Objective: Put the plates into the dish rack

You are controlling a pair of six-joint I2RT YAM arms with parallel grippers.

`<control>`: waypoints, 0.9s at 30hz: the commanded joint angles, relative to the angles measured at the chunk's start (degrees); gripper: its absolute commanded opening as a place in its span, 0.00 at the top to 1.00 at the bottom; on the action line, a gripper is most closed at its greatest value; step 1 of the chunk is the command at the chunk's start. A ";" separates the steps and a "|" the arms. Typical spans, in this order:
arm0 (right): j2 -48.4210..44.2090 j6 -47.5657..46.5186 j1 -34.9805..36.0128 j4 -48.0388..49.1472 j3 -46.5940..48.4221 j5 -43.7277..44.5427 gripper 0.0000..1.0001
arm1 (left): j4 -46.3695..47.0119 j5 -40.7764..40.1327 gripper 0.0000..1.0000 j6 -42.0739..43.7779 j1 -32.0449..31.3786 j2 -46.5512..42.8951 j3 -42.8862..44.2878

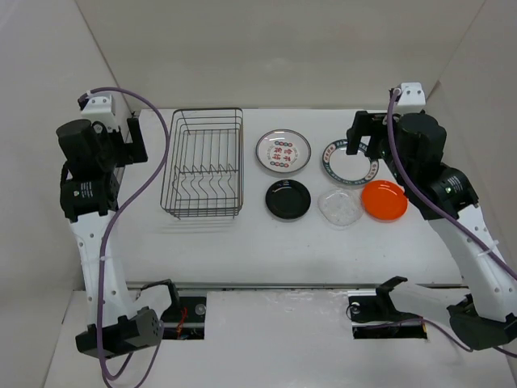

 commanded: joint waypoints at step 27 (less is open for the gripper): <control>64.37 -1.61 -18.30 19.10 28.67 -52.23 0.15 | 3.59 5.70 0.00 -1.19 0.15 1.23 -3.07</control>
